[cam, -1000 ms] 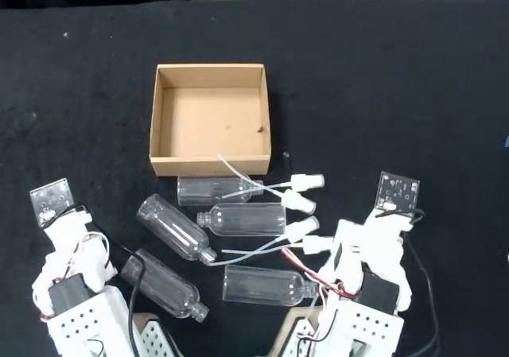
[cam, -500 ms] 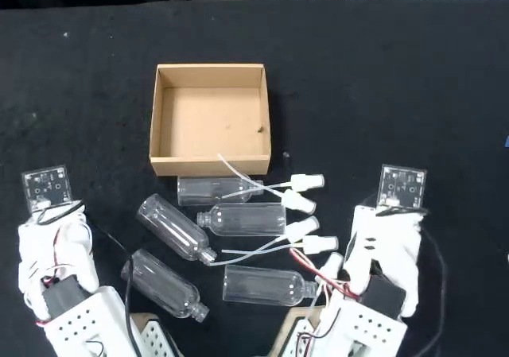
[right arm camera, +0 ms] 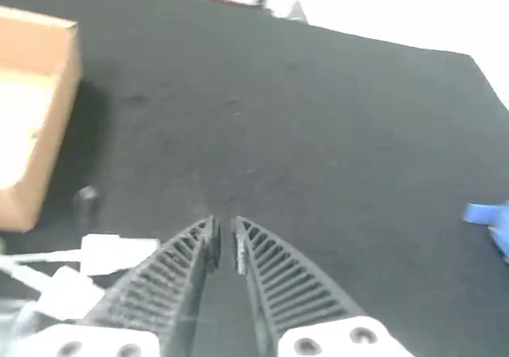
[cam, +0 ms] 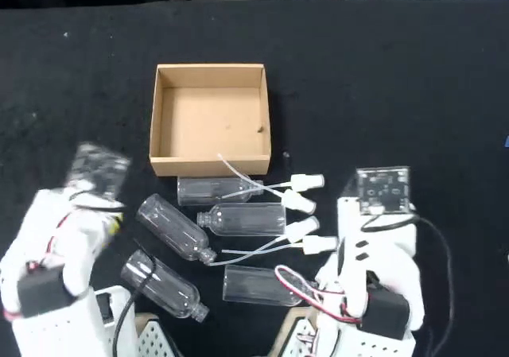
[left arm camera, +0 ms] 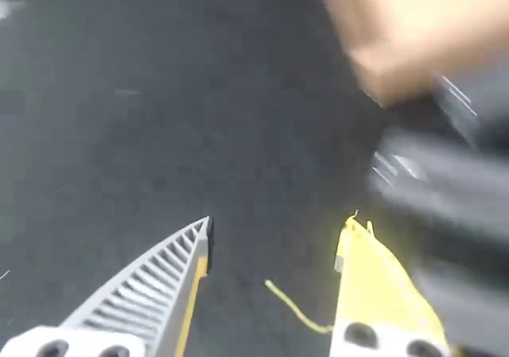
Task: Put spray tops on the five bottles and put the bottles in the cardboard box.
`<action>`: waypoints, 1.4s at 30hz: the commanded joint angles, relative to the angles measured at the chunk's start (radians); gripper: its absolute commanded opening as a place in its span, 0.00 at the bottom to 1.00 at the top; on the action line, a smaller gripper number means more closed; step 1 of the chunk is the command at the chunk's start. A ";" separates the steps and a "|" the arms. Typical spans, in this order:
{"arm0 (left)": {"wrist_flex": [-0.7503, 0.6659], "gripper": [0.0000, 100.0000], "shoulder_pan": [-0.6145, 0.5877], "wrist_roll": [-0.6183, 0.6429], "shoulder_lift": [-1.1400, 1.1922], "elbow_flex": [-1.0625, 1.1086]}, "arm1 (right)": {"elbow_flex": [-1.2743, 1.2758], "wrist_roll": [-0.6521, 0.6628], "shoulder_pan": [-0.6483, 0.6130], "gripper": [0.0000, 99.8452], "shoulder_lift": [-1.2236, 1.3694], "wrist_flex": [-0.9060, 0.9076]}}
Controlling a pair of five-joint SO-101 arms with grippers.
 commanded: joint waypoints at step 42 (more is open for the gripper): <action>0.012 0.33 0.854 -0.347 0.394 0.228 | 0.348 0.126 0.226 0.17 -0.054 -0.011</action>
